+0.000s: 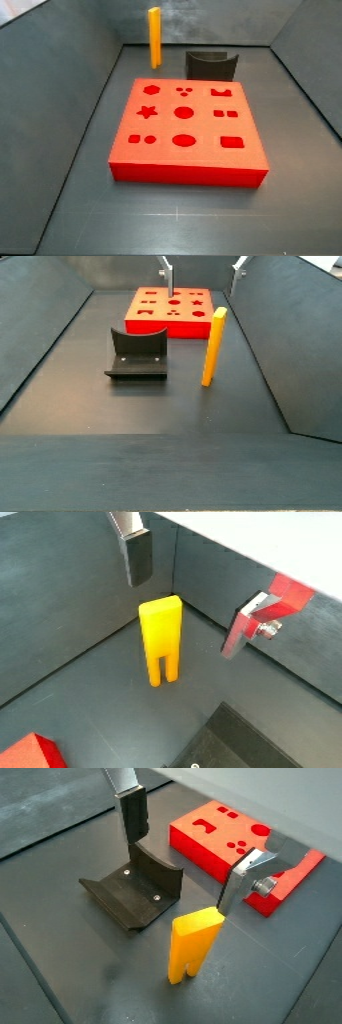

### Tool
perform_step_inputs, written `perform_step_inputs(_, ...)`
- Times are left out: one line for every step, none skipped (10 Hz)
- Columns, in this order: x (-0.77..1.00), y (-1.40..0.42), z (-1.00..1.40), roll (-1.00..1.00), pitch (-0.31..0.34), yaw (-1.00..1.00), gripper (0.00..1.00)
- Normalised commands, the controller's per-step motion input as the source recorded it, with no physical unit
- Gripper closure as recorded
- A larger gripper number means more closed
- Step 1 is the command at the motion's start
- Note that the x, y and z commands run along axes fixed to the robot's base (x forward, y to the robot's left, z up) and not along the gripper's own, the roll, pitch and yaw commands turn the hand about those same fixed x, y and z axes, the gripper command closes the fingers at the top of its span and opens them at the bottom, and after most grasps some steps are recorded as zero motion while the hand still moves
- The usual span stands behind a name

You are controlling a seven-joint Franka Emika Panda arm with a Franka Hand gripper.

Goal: Pick up the square-circle object. Move up. Rotate the square-circle object. Move to above the board. Insert the square-circle object.
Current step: Pick up the square-circle object.

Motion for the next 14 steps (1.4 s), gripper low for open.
perform_step_inputs(-0.48, 0.0, 0.0, 0.0, -0.117, -0.23, 0.0)
perform_step_inputs(-0.77, 0.0, -0.06, 0.0, -0.154, -0.19, 0.0)
perform_step_inputs(-0.65, 0.17, -0.15, -0.03, -0.07, -0.59, 0.0)
perform_step_inputs(-0.56, 0.1, -0.14, -0.06, -0.08, -0.64, 0.0)
perform_step_inputs(-0.14, 0.11, -0.17, -0.13, -0.066, -0.67, 0.0)
perform_step_inputs(0.19, 0.21, -0.23, -0.18, 0.0, -0.48, 0.0)
perform_step_inputs(0.53, 0.0, -0.42, -0.17, 0.01, -0.33, 0.0)
perform_step_inputs(0.53, 0.03, -0.45, -0.22, 0.004, -0.41, 0.0)
perform_step_inputs(0.12, 0.0, -0.63, -0.21, -0.08, -0.42, 0.0)
perform_step_inputs(0.0, 0.0, -0.67, -0.2, -0.126, -0.4, 0.0)
perform_step_inputs(-0.07, 0.01, -0.65, -0.23, -0.124, -0.27, 0.0)
perform_step_inputs(0.0, 0.07, 0.0, -0.05, 0.0, 0.0, 0.0)
perform_step_inputs(0.0, 0.0, 0.0, 0.0, 0.0, 0.0, 0.0)
perform_step_inputs(0.0, 0.0, 0.0, 0.0, 0.0, 0.0, 1.0)
